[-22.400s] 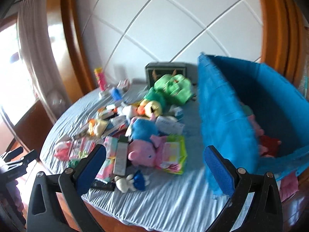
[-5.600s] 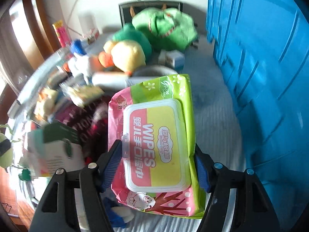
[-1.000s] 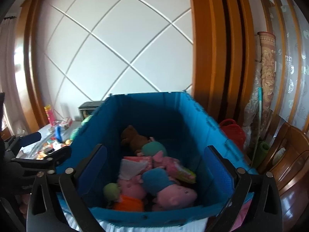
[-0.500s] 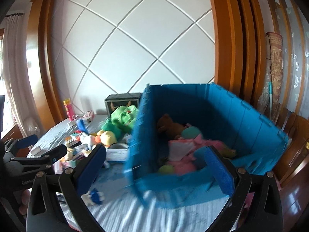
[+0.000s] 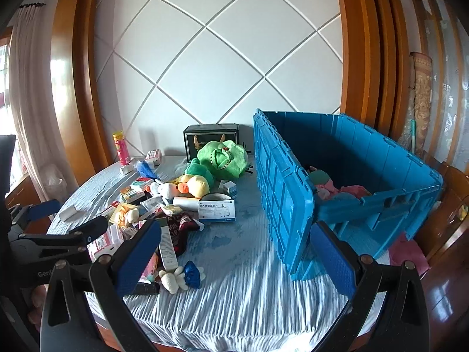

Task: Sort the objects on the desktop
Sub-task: 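Withdraw both tools from the crate back over the table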

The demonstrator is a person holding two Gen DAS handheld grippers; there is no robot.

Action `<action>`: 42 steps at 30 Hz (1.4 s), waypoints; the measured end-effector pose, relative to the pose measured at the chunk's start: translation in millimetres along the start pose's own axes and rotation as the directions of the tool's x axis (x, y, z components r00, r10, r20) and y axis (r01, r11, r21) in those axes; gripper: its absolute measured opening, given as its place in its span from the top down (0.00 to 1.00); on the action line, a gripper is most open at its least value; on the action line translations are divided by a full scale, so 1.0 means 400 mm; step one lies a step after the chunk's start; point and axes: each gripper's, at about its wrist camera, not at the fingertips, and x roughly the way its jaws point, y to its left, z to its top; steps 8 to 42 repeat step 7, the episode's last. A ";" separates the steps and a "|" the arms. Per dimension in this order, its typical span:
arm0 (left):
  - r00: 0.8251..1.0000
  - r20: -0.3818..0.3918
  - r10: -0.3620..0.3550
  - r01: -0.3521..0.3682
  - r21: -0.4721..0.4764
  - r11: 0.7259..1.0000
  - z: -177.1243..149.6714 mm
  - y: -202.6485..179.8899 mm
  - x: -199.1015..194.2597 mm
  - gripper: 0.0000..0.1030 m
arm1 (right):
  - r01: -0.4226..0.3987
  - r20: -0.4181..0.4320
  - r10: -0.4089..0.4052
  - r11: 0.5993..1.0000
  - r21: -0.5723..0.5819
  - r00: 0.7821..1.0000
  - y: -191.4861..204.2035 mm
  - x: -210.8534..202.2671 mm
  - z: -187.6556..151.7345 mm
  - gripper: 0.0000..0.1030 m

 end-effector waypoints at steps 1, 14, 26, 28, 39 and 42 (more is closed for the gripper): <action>1.000 0.002 -0.003 0.003 0.003 1.000 -0.001 -0.002 -0.005 0.01 | 0.004 0.005 -0.004 1.000 0.002 1.000 0.002 -0.007 -0.001 0.00; 0.999 0.028 -0.019 0.019 0.007 1.000 -0.006 -0.008 -0.038 0.01 | 0.024 0.004 -0.024 1.000 0.012 1.000 -0.007 -0.034 -0.007 0.00; 0.999 0.028 -0.019 0.019 0.007 1.000 -0.006 -0.008 -0.038 0.01 | 0.024 0.004 -0.024 1.000 0.012 1.000 -0.007 -0.034 -0.007 0.00; 0.999 0.028 -0.019 0.019 0.007 1.000 -0.006 -0.008 -0.038 0.01 | 0.024 0.004 -0.024 1.000 0.012 1.000 -0.007 -0.034 -0.007 0.00; 0.999 0.028 -0.019 0.019 0.007 1.000 -0.006 -0.008 -0.038 0.01 | 0.024 0.004 -0.024 1.000 0.012 1.000 -0.007 -0.034 -0.007 0.00; 0.999 0.028 -0.019 0.019 0.007 1.000 -0.006 -0.008 -0.038 0.01 | 0.024 0.004 -0.024 1.000 0.012 1.000 -0.007 -0.034 -0.007 0.00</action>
